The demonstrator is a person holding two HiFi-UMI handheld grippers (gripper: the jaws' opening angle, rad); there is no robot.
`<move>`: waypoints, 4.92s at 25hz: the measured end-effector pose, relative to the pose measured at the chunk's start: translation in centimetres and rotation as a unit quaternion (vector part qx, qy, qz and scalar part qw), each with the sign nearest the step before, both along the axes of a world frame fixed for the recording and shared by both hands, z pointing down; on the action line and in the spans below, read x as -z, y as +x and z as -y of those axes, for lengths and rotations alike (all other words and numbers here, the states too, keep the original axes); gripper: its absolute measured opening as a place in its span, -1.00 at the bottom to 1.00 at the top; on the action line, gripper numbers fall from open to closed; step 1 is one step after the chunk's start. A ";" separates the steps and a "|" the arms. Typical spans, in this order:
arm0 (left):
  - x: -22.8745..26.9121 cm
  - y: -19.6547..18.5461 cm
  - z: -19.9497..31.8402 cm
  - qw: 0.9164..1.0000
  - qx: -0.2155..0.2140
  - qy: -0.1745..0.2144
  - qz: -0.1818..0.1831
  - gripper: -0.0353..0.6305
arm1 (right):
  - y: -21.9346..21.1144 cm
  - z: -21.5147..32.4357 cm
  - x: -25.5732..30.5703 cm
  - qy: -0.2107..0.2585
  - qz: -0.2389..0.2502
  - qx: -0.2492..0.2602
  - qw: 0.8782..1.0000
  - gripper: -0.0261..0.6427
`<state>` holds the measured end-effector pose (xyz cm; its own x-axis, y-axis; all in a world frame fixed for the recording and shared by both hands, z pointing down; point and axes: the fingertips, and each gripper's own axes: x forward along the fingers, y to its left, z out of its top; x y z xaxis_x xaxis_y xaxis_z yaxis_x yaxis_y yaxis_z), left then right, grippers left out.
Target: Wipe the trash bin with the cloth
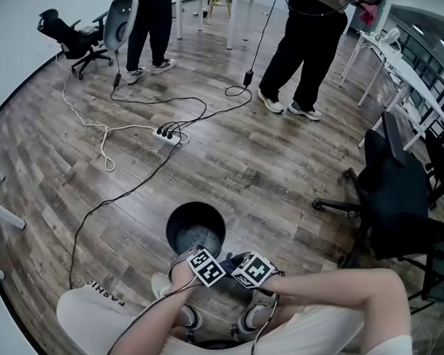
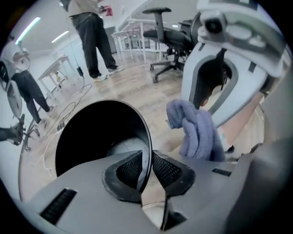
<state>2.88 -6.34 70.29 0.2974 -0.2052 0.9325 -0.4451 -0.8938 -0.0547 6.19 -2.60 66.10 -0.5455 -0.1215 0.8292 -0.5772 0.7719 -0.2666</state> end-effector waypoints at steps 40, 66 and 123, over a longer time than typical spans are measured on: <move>-2.2 -2.3 -1.4 0.964 -0.239 0.076 0.086 -0.73 | -2.0 5.0 -24.8 -0.039 -0.028 -0.169 0.984 -0.71; -2.2 -7.0 -1.1 0.962 -0.241 0.051 0.116 -0.55 | -0.9 2.5 1.5 -0.055 -0.003 -0.072 0.996 -0.71; -1.4 -5.9 -1.8 0.952 -0.270 0.073 0.125 -0.46 | 0.0 1.3 -3.8 -0.073 -0.062 -0.200 0.975 -0.71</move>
